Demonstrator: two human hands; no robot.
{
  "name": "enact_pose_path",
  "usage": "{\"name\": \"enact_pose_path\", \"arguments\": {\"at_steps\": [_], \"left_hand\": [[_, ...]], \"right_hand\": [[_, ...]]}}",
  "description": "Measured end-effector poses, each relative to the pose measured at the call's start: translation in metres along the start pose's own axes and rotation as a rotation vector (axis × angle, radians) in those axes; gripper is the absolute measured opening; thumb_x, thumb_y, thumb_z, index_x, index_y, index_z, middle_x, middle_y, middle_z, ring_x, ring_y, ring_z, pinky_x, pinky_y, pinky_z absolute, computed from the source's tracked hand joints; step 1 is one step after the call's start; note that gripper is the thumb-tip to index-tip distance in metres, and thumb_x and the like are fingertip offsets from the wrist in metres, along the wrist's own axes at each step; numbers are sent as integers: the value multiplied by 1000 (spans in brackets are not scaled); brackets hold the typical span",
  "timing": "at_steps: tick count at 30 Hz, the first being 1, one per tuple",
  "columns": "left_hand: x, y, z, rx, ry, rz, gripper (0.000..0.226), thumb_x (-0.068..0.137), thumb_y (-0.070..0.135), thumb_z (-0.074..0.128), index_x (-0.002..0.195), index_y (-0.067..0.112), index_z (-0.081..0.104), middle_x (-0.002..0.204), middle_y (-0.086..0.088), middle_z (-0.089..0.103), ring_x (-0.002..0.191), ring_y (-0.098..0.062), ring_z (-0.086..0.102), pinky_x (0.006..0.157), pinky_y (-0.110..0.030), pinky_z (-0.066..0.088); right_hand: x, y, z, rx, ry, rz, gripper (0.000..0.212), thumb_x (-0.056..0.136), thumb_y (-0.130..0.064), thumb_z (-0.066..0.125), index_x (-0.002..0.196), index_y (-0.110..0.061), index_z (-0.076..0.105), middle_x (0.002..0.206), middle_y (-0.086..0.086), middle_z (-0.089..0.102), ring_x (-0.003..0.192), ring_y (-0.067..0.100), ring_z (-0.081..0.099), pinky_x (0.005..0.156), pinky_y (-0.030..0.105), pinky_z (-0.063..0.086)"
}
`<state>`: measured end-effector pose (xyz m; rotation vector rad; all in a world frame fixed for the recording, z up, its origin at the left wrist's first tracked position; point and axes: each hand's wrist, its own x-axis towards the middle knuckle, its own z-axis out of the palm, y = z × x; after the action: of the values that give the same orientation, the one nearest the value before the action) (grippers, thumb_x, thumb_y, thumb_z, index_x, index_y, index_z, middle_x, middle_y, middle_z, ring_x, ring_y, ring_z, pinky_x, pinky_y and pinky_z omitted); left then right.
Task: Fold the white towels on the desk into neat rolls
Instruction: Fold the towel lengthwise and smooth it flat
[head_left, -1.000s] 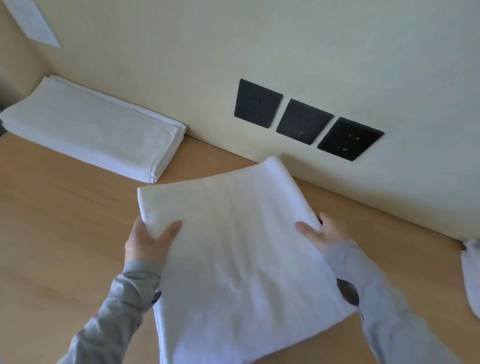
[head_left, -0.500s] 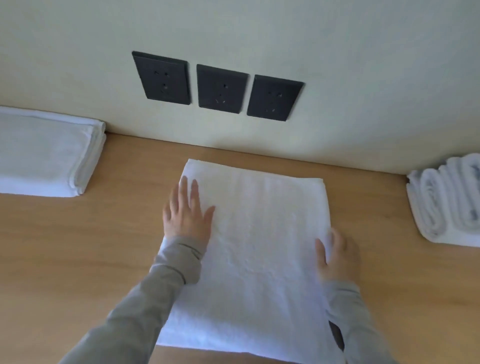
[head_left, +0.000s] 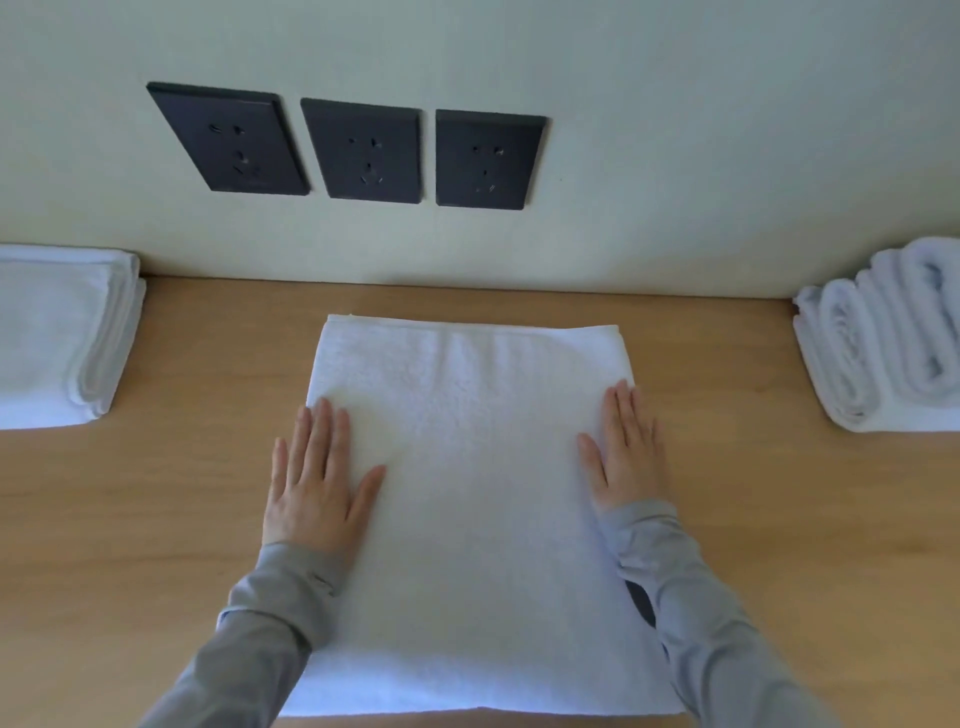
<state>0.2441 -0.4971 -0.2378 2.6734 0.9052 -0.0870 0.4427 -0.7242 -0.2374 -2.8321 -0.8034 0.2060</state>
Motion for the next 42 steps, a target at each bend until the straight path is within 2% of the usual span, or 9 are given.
{"name": "enact_pose_path", "arguments": {"at_steps": [6,10,14,21,25,29,32,38,42], "left_hand": [[70,60,4,183,-23,233,71,85,61,-7,147,27,-16,155,3,-23,143,-15,-19,117,-37,-12],[84,31,8,160,21,199,70,86,63,-3,148,31,-10,155,9,-17,142,-7,-16,117,-34,-11],[87,12,12,89,77,98,77,85,63,4,151,24,6,159,2,-1,145,-10,-7,118,-35,-5],[86,14,3,37,0,75,73,90,59,20,151,23,1,159,2,-7,145,-11,-11,118,-35,-7],[35,22,-12,-122,-30,64,84,86,69,7,150,15,-3,158,1,-11,143,-10,-16,118,-33,-7],[-65,24,-3,-15,-73,298,74,94,60,12,150,13,16,158,-2,10,146,-16,3,117,-36,5],[-94,0,0,64,-126,292,70,96,55,12,144,9,32,153,-7,30,141,-18,20,114,-38,13],[-91,-8,0,113,-132,320,72,96,56,10,145,8,30,153,-9,27,142,-20,16,113,-40,12],[-99,-25,-12,166,-179,529,85,88,70,22,146,8,24,149,-14,35,139,-24,24,113,-41,16]], "right_hand": [[62,-61,11,-52,-106,-340,60,99,-37,28,149,-12,7,158,1,0,144,14,-8,116,38,-9],[77,-16,14,-74,-2,-135,57,100,-34,30,148,-8,14,157,7,10,146,18,4,117,35,-2],[75,9,13,-5,14,-165,55,99,-31,27,147,-7,18,157,8,13,145,18,8,118,33,2],[71,15,-2,157,-111,112,64,99,-35,31,149,-9,1,158,10,-1,145,23,2,116,31,6],[14,-1,-20,-101,-96,-102,68,97,-47,14,147,-8,-10,154,6,-20,142,20,-20,118,35,-7],[-99,-16,-8,-76,-166,-399,64,97,-46,14,149,-8,13,158,8,10,145,21,2,114,41,8],[-142,5,0,-138,-238,-398,63,97,-45,16,142,-4,34,152,9,30,143,20,16,108,41,22],[-140,14,-4,-157,-230,-400,69,95,-50,18,140,-1,37,150,12,33,140,21,20,108,40,21],[-144,28,-17,-215,-262,-574,87,84,-68,33,143,-4,30,153,13,24,141,24,15,108,44,19]]}}
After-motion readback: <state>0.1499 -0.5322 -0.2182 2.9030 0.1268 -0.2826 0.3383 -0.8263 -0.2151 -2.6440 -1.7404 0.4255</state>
